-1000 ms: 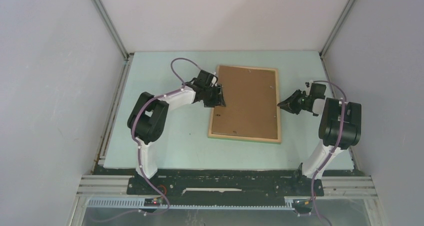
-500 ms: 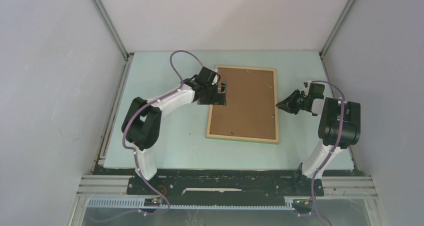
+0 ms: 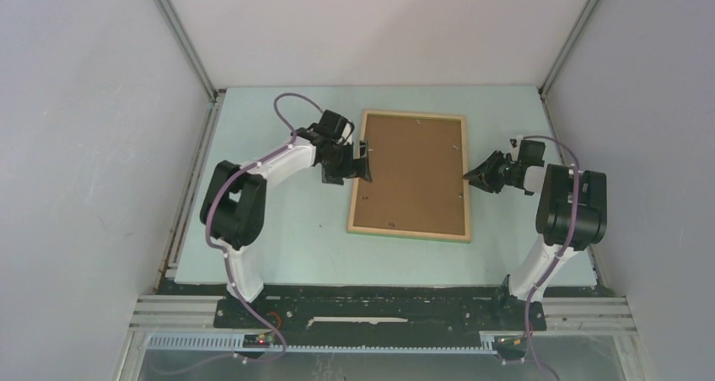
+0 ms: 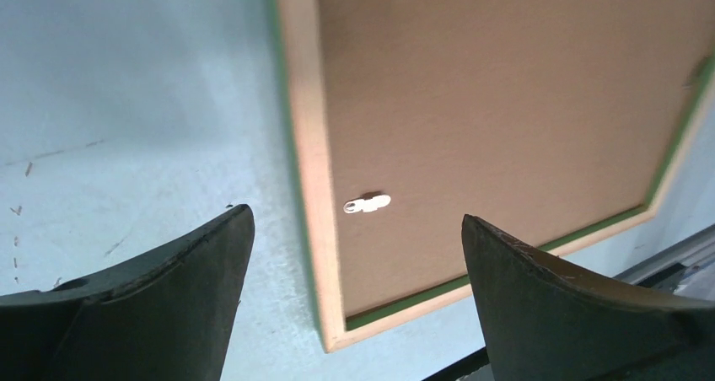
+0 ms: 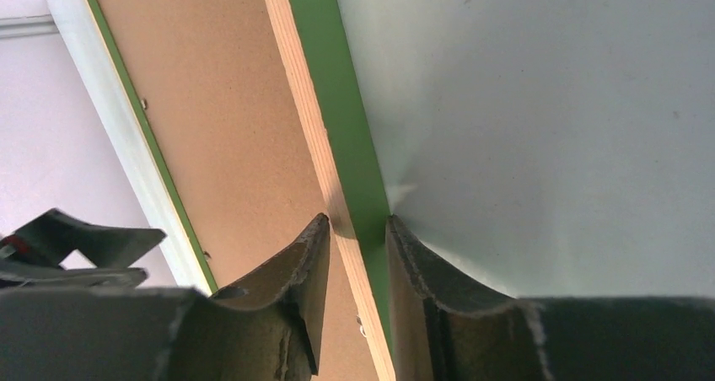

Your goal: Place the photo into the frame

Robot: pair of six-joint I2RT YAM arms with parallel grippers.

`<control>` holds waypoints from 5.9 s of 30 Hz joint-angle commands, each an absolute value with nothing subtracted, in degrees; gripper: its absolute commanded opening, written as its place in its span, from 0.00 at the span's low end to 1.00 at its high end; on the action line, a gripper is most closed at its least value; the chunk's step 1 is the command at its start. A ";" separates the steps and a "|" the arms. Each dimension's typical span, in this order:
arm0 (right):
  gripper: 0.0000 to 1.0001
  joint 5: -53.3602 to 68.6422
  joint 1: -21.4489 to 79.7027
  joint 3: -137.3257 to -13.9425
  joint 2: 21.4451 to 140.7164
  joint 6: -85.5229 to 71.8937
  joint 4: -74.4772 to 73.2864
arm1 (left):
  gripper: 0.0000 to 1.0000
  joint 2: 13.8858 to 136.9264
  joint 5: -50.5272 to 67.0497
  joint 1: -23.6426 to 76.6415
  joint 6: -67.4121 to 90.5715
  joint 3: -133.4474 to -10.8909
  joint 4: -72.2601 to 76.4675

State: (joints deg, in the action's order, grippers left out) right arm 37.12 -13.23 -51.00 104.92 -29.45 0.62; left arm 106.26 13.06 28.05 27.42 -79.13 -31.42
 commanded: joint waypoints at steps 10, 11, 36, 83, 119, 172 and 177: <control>0.67 31.10 -9.48 -51.88 102.18 -26.28 -4.04 | 0.97 113.18 12.22 25.84 20.99 -86.90 -43.05; 0.69 29.78 -8.73 -52.23 102.06 -25.85 -5.33 | 0.95 113.62 12.94 25.58 21.43 -87.01 -43.02; 0.57 1.43 2.96 -57.05 92.27 -31.78 -35.50 | 0.90 103.07 28.97 19.61 53.29 -59.98 -17.26; 0.00 8.33 0.73 -56.86 94.96 -36.64 -29.51 | 0.96 103.28 35.51 19.17 57.19 -57.41 -11.43; 0.00 -2.47 6.15 -58.96 96.64 -35.86 -32.14 | 0.97 102.48 36.43 19.07 60.30 -53.95 -7.98; 0.71 4.97 7.84 -63.35 97.31 -25.53 -29.81 | 1.00 92.71 33.60 23.72 67.37 -40.30 3.12; 0.76 10.14 7.77 -63.41 100.42 -23.42 -25.98 | 1.00 86.88 32.79 26.24 69.75 -32.64 11.83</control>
